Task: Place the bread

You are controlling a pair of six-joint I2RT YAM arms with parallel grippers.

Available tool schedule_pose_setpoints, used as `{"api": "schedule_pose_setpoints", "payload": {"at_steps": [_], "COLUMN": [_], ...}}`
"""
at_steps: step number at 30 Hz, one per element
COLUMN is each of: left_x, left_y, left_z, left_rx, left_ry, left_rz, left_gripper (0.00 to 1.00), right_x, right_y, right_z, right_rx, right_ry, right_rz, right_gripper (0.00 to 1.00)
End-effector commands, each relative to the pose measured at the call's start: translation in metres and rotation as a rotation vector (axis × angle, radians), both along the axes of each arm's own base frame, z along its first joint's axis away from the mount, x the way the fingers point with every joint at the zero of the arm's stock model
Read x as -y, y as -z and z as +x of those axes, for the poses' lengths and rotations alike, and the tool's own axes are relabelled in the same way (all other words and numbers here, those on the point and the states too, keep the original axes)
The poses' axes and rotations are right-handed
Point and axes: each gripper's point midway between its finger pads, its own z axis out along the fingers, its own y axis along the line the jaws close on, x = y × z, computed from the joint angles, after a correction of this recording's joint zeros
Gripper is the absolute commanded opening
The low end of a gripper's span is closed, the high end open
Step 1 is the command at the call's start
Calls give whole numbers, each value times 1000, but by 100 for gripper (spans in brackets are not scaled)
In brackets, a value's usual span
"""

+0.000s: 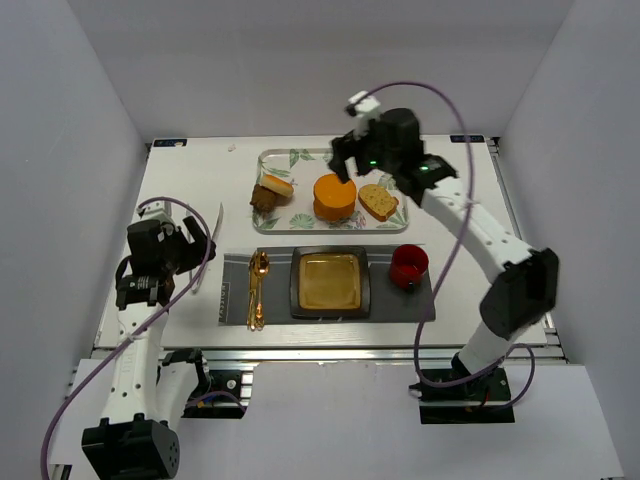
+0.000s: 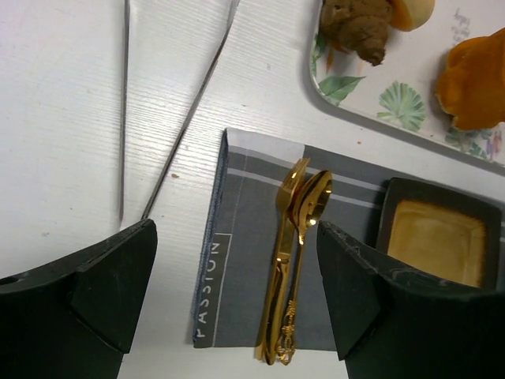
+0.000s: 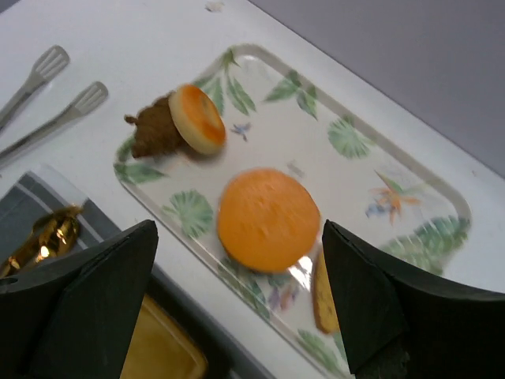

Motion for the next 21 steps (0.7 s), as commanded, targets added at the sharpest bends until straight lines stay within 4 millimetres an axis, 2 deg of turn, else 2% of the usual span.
{"api": "schedule_pose_setpoints", "payload": {"at_steps": [1, 2, 3, 4, 5, 6, 7, 8, 9, 10, 11, 12, 13, 16, 18, 21], "left_x": [-12, -13, -14, -16, -18, -19, -18, -18, -20, -22, -24, -26, -27, -34, -35, -40], "left_y": [-11, -10, -8, -7, -1, 5, 10, 12, 24, 30, 31, 33, 44, 54, 71, 86], "left_z": [8, 9, 10, 12, 13, 14, 14, 17, 20, 21, 24, 28, 30, 36, 38, 43], "left_rx": [33, 32, 30, 32, 19, 5, -5, 2, -22, -43, -48, -53, -100, -165, -232, -286], "left_ry": [4, 19, 22, 23, 41, 50, 72, 92, 115, 117, 138, 139, 139, 169, 208, 209], "left_rz": [87, 112, 122, 137, 164, 177, 186, 202, 229, 239, 263, 273, 269, 315, 326, 354], "left_gripper": [92, 92, 92, 92, 92, 92, 92, 92, 92, 92, 92, 92, 92, 93, 97, 98], "right_x": [54, 64, 77, 95, 101, 107, 113, 117, 121, 120, 122, 122, 123, 126, 128, 130], "right_y": [-8, -14, 4, -14, -12, 3, 9, 8, 17, 20, 32, 31, 35, 44, 47, 48], "right_z": [-27, -34, -47, -71, -74, -76, -76, -82, -91, -99, -104, -109, -112, -119, -120, -119], "right_rx": [-56, -9, -17, 44, 92, 97, 106, 130, 129, 123, 99, 101, 86, 52, 53, 43], "right_ry": [-84, -166, -240, -375, -396, -378, -355, -359, -369, -396, -394, -397, -393, -369, -355, -339], "right_rz": [62, 78, 89, 154, 155, 141, 117, 100, 89, 97, 98, 99, 102, 107, 113, 131], "right_gripper": [89, 87, 78, 71, 63, 35, 23, 15, 15, 26, 44, 58, 70, 78, 78, 79]}}
